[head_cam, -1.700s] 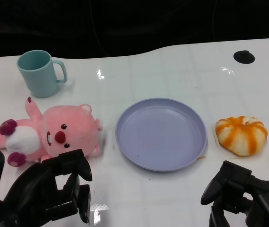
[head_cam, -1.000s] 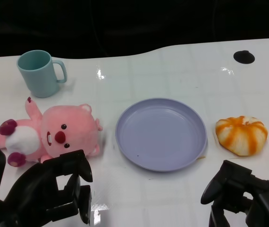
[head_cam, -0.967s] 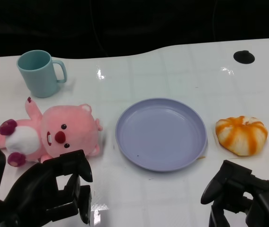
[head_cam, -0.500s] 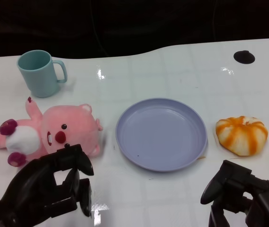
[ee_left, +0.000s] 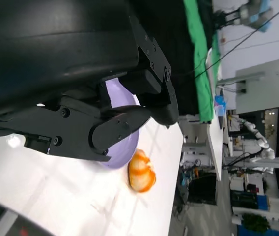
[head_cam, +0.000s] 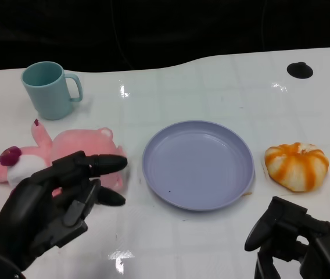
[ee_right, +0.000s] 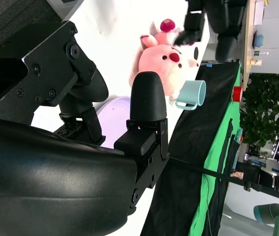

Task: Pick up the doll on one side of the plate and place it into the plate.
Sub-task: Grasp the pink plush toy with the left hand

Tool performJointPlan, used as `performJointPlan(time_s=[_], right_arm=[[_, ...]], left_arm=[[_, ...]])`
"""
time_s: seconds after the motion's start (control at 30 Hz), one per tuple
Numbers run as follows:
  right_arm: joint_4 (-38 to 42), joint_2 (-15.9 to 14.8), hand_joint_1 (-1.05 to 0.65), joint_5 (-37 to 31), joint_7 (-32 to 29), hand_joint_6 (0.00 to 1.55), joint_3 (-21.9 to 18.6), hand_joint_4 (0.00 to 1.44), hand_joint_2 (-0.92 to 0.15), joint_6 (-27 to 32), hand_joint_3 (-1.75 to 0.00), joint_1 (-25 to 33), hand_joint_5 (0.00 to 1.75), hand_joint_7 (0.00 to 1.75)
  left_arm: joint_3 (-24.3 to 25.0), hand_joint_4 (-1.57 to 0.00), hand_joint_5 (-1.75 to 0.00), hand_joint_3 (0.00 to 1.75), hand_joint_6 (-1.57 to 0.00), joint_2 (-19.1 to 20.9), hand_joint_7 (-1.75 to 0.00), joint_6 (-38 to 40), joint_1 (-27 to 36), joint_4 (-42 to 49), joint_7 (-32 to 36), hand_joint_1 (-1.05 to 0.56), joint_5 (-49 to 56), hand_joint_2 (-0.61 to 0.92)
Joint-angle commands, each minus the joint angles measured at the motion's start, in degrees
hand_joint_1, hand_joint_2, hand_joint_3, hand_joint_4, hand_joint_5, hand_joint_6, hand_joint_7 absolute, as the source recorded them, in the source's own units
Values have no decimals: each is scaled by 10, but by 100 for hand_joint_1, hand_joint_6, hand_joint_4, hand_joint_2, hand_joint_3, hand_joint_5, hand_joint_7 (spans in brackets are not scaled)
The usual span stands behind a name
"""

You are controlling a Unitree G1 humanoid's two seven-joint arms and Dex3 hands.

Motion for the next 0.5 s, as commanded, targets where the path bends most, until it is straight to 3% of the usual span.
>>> performJointPlan(time_s=[0.03,0.2,0.5], right_arm=[[-4,-1,8,-1,-3,61,0,72,-42,-3,-139,2,175,155],[-5,-2,9,-3,-4,61,1,72,-42,-5,-139,2,175,155],[-7,-1,8,-4,-8,61,5,72,-41,-4,-139,1,175,155]], left_arm=[[3,-19,-83,21,-42,7,-13,-58,3,17,10,-50,38,92],[8,-2,-64,19,-30,23,-4,-133,-3,32,24,-58,112,92],[18,0,-14,14,-10,82,-1,-210,-25,46,85,-66,299,92]])
